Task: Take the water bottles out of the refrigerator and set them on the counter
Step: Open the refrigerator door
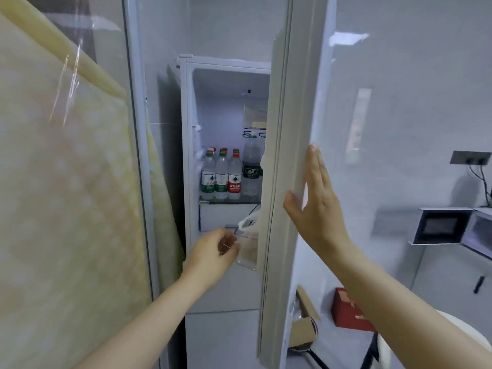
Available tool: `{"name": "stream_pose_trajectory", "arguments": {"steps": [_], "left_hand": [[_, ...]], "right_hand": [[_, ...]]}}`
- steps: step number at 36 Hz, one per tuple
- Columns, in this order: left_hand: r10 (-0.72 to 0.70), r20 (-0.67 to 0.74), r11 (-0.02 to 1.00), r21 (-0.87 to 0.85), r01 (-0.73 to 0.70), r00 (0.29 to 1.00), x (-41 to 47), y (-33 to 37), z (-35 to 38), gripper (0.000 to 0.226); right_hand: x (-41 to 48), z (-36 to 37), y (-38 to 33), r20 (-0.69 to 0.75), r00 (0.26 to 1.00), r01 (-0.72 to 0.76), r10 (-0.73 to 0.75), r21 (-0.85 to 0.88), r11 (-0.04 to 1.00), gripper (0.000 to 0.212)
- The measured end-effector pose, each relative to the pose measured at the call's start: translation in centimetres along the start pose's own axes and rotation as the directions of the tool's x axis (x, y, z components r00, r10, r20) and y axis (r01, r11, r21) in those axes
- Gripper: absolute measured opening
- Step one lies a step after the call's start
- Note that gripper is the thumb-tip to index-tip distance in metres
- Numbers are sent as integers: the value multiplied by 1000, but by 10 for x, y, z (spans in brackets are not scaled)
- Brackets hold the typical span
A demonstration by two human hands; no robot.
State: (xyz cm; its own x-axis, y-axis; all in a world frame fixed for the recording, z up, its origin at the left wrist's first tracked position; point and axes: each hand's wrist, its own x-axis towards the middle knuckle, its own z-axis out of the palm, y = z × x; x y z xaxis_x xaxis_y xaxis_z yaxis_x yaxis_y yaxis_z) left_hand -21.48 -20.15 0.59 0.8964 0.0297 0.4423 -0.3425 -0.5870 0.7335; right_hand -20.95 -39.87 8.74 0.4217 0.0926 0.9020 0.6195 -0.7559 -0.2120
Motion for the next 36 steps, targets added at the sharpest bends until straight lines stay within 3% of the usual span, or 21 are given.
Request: {"name": "stream_pose_trajectory", "arguments": {"steps": [6,11,14,19,28,36], "left_hand": [[68,72,998,-22,-67,995,-5,20,24,25],[164,212,986,-26,-162,963,-7,37,50,44],[246,300,961,48,-272,922,-7,47,68,45],[263,415,943,80,-323,871,-10,62,100,46],[288,435,937,57,-345,853,-15,93,139,43],[277,406,950,17,-310,871,-20,97,147,45]], "right_hand": [[-17,-46,14,-35,994,-105,105,9,994,81],[-28,-78,39,-76,981,-176,176,6,984,75],[-34,-96,56,-97,973,-212,210,-15,977,70],[-43,-125,83,-154,957,-260,244,-92,961,63],[-54,-155,113,-226,922,-353,315,-156,922,52],[-66,-158,105,-196,939,-330,284,-272,904,57]]}}
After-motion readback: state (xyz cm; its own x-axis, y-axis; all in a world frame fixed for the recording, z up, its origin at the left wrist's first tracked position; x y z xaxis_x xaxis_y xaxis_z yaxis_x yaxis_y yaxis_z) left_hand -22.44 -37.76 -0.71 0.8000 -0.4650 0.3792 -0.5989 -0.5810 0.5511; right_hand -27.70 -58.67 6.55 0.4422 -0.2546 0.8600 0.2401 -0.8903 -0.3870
